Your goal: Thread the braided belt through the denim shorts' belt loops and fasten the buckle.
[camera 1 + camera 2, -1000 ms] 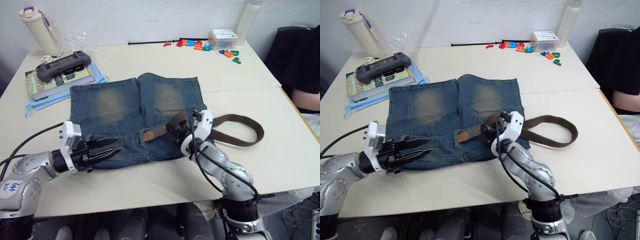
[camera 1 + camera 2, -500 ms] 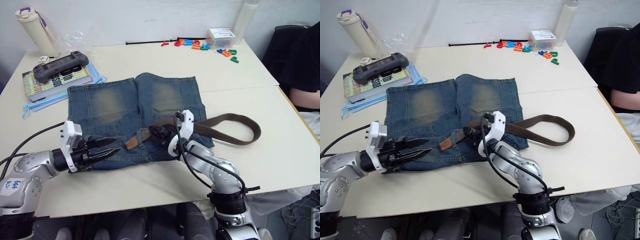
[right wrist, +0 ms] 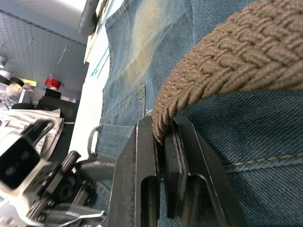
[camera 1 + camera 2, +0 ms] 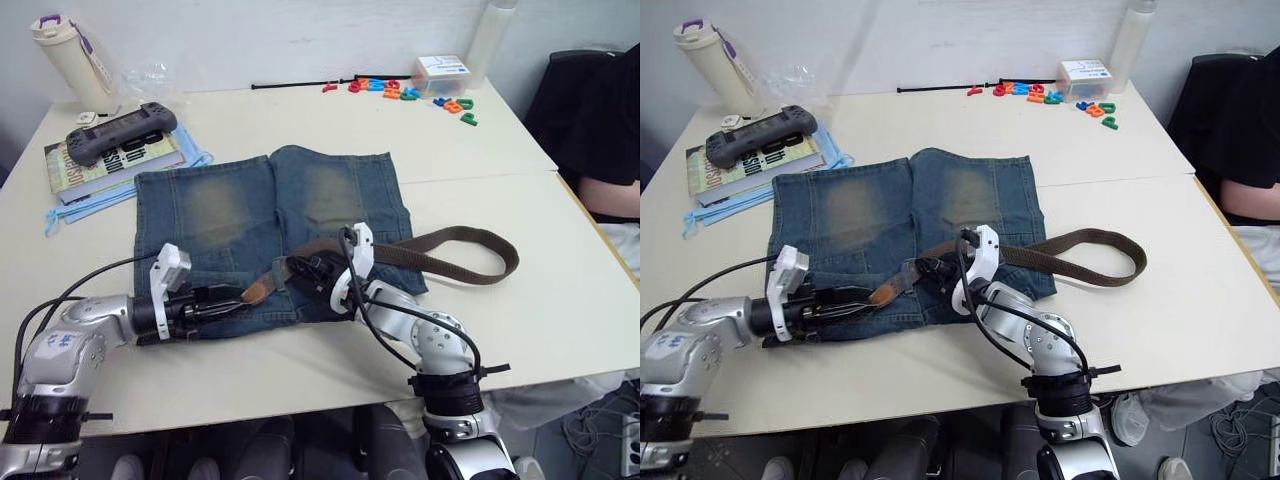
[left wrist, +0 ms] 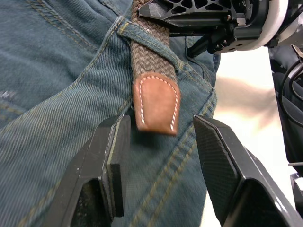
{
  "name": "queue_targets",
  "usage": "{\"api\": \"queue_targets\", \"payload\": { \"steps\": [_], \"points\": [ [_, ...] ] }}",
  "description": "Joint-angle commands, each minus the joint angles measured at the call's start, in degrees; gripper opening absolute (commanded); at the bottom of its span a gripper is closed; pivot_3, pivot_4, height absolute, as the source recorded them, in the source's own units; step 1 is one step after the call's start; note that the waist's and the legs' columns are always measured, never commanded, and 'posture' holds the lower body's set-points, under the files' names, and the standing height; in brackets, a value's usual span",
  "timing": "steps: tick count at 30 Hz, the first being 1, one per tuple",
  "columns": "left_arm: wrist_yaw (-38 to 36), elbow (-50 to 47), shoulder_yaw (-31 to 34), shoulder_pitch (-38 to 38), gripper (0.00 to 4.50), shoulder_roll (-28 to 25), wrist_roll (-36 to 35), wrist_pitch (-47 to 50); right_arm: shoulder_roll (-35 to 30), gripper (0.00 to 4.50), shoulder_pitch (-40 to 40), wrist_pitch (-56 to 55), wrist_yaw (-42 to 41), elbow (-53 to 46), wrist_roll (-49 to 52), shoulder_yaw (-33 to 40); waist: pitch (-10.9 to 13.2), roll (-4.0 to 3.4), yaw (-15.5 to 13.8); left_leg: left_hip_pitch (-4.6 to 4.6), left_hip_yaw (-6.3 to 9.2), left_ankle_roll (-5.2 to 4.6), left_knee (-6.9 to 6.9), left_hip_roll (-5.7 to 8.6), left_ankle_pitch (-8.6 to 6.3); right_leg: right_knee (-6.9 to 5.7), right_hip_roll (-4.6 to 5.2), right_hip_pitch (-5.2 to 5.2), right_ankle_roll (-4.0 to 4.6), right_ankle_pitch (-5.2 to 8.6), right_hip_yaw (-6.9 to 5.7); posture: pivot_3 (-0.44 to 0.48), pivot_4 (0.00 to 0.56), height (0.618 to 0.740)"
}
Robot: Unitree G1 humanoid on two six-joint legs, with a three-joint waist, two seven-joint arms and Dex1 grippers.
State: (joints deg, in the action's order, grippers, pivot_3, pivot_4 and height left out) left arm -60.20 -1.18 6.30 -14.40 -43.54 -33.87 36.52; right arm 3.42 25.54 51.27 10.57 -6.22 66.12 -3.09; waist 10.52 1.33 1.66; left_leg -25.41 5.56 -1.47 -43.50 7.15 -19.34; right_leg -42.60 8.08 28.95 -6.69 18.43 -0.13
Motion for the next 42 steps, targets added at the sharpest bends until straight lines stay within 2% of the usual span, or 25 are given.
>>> {"api": "queue_targets", "payload": {
  "steps": [1,8,14,16,17,21,22,30,32,34,36,37,38,39,40,42],
  "points": [
    [-1.17,2.37,-1.42,-2.76,2.40,0.53,0.95,-0.20,1.52,0.00,0.14,0.57,-1.33,-1.68,-0.22,0.36,0.00,0.00,0.09,-0.01,0.00,0.02,0.00,0.00,0.01,-0.01,0.00,0.02,0.00,0.00,0.01,0.000,0.150,0.657],
    [-4.92,2.85,-3.90,-5.23,2.40,-0.21,-0.90,6.04,1.98,0.00,-0.11,1.15,-1.26,-3.14,-1.40,0.87,0.00,0.00,0.04,-0.02,0.00,0.10,0.02,0.02,0.05,-0.03,-0.04,0.08,0.00,0.00,0.11,0.000,0.150,0.657],
    [-5.82,2.33,-2.70,-5.81,2.40,-0.60,-2.34,9.71,2.33,0.00,-0.20,1.63,-1.22,-3.61,-2.21,1.57,0.00,0.00,0.02,-0.02,0.00,0.10,0.02,0.02,0.05,-0.02,-0.04,0.08,0.00,0.00,0.12,0.000,0.150,0.657],
    [-5.56,2.52,-2.10,-6.26,1.85,-0.49,-2.71,10.45,2.37,0.00,-0.19,1.68,-1.27,-3.62,-2.42,1.62,0.00,0.00,0.02,-0.02,0.00,0.10,0.02,0.02,0.05,-0.02,-0.04,0.08,0.00,0.00,0.12,0.000,0.150,0.657],
    [-5.52,2.54,-1.94,-6.37,1.83,-0.48,-2.80,10.63,2.38,0.00,-0.19,1.68,-1.28,-3.61,-2.47,1.62,0.00,0.00,0.02,-0.02,0.00,0.10,0.02,0.02,0.05,-0.02,-0.04,0.08,0.00,0.00,0.12,0.000,0.150,0.657],
    [-4.16,2.62,0.54,-7.42,0.23,0.37,-5.26,13.40,2.31,0.00,-0.01,1.66,-1.52,-3.40,-2.93,1.46,0.00,0.00,0.04,-0.02,0.00,0.10,0.02,0.02,0.05,-0.02,-0.04,0.08,0.00,0.00,0.12,0.000,0.150,0.657],
    [-4.41,2.43,0.64,-7.35,0.03,0.09,-5.32,13.49,2.25,0.00,0.05,1.68,-1.56,-3.34,-3.01,1.48,0.00,0.00,0.05,-0.02,0.00,0.11,0.02,0.02,0.05,-0.02,-0.04,0.08,0.00,0.00,0.12,0.000,0.150,0.657],
    [-3.93,0.82,0.73,-6.67,0.03,-0.28,-5.38,14.78,1.99,0.00,0.37,1.78,-1.51,-4.25,-4.37,1.71,0.00,0.00,0.03,-0.02,0.00,0.13,0.02,0.01,0.06,-0.03,-0.04,0.10,0.00,0.00,0.13,0.000,0.150,0.657],
    [-3.30,0.40,0.75,-6.45,0.00,0.06,-5.21,14.85,2.29,0.81,0.21,1.48,-0.84,-5.76,-3.71,2.57,0.00,0.00,0.02,-0.03,0.00,0.13,0.02,0.01,0.06,-0.03,-0.04,0.10,0.00,0.00,0.13,0.000,0.150,0.657],
    [-2.62,0.02,0.87,-6.18,0.00,0.49,-5.24,14.90,1.71,1.34,-1.42,2.40,0.61,-9.23,-1.37,3.89,0.00,0.00,-0.05,-0.04,0.00,0.13,0.02,0.01,0.06,-0.03,-0.04,0.11,0.00,0.00,0.13,0.000,0.150,0.657],
    [-2.19,-0.29,0.96,-5.99,0.00,0.71,-5.33,14.98,0.79,2.47,-2.98,3.49,1.64,-11.86,-0.10,4.46,0.00,0.01,-0.09,-0.04,0.00,0.13,0.03,0.01,0.06,-0.02,-0.03,0.11,0.00,0.00,0.13,0.000,0.150,0.657],
    [-2.00,-0.49,1.01,-5.86,0.00,0.78,-5.45,15.04,0.05,2.81,-4.09,4.20,2.15,-13.47,0.66,4.80,0.00,0.01,-0.09,-0.04,0.00,0.13,0.03,0.01,0.06,0.00,-0.03,0.10,0.00,0.00,0.13,0.000,0.150,0.657],
    [-1.85,-0.64,1.01,-5.76,0.00,0.84,-5.54,15.05,-1.23,3.35,-5.53,5.03,2.82,-15.81,1.84,5.25,-0.01,0.01,-0.10,-0.04,0.00,0.13,0.03,0.02,0.06,0.00,-0.03,0.09,0.00,0.00,0.14,0.000,0.150,0.657],
    [-1.64,-0.69,0.95,-5.69,0.00,0.98,-5.53,14.93,-3.89,3.66,-7.12,6.41,3.04,-19.40,2.84,5.56,0.00,0.01,-0.12,-0.04,0.00,0.13,0.02,0.02,0.06,0.01,-0.03,0.09,0.00,0.00,0.14,0.000,0.150,0.657],
    [-1.47,-0.71,0.95,-5.66,0.00,1.13,-5.57,14.89,-6.85,4.27,-8.49,7.52,2.98,-23.14,4.10,6.01,0.00,0.01,-0.14,-0.06,0.00,0.12,0.02,0.02,0.06,0.01,-0.02,0.09,0.00,0.00,0.15,0.000,0.150,0.657],
    [-1.19,-0.99,0.97,-5.45,0.00,1.31,-5.63,14.84,-12.88,4.27,-10.30,9.05,1.83,-29.53,5.53,6.37,0.00,0.01,-0.23,-0.09,0.00,0.10,0.02,0.02,0.05,0.06,-0.01,0.09,0.00,0.00,0.14,0.000,0.150,0.657]
  ]
}}
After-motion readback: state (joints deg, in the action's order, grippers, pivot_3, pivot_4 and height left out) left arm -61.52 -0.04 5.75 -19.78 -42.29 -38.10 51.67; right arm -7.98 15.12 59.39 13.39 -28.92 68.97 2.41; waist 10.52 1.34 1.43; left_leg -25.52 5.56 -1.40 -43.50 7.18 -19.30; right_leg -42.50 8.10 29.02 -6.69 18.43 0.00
